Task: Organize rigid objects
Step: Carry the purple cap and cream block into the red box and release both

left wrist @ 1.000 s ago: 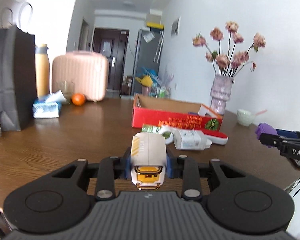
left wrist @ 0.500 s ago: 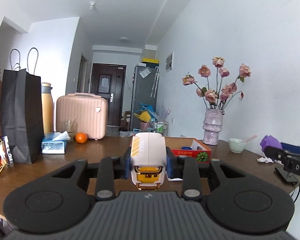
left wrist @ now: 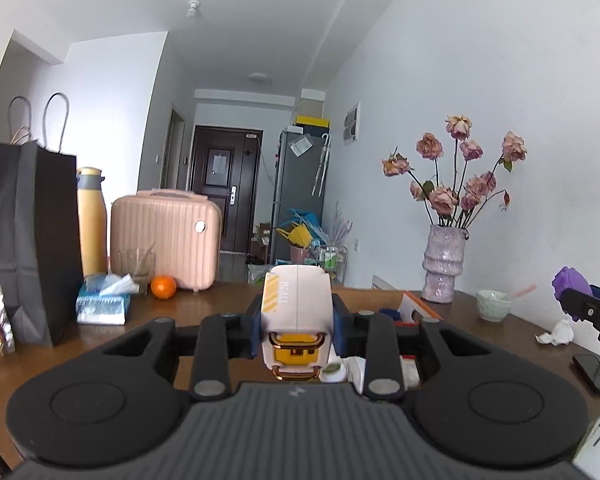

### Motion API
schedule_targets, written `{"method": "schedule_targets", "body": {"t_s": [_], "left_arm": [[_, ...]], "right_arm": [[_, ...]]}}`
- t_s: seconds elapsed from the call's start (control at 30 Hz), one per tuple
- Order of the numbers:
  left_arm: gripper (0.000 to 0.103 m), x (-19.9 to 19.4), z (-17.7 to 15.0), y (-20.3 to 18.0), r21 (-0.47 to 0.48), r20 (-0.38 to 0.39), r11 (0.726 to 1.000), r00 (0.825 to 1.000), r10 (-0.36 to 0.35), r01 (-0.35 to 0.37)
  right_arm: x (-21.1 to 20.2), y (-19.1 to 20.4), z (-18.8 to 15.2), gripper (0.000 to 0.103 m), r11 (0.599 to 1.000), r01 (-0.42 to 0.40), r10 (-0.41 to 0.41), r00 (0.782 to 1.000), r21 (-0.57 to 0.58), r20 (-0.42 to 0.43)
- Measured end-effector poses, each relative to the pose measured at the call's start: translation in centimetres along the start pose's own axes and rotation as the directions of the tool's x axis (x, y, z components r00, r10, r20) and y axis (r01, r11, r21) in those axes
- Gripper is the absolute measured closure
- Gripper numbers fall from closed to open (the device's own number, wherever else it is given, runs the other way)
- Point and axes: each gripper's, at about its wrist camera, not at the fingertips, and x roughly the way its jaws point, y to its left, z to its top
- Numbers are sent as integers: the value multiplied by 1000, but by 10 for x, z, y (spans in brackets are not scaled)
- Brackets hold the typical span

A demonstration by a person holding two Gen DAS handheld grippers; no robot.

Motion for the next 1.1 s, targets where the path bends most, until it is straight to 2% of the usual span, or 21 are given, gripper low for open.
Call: {"method": "schedule_targets", "body": {"t_s": [0.23,0.43,0.67,0.8,0.9,1.0,1.07,1.1], "left_arm": [[71,54,27,1,7,44,1000,999,-24,23],[71,126,56,8,-27,51,995,994,-94,95],[71,230,87,18,-67,-14,988,990,-142,141],[71,282,94,18,-48,-42,989,989,-143,141],[71,326,92,14,-29,-95,989,984,-150,148],[71,378,84,8,5,-192,989,971,-143,147],[71,415,76,4,18,-272,986,950,-153,164],[71,435,68,4,14,-321,984,933,-162,176]], "right_arm": [[54,-12,13,52,1000,-20,20,1000,-4,12],[115,-29,33,52,998,-58,58,998,27,8],[224,-49,49,52,986,-156,161,983,59,-89],[285,-55,55,52,987,-153,159,978,49,-133],[326,-58,57,52,985,-161,170,969,63,-180],[372,-59,53,52,985,-166,174,953,54,-248],[409,-60,48,52,982,-175,187,926,66,-329],[428,-59,43,52,982,-176,191,906,74,-377]]}}
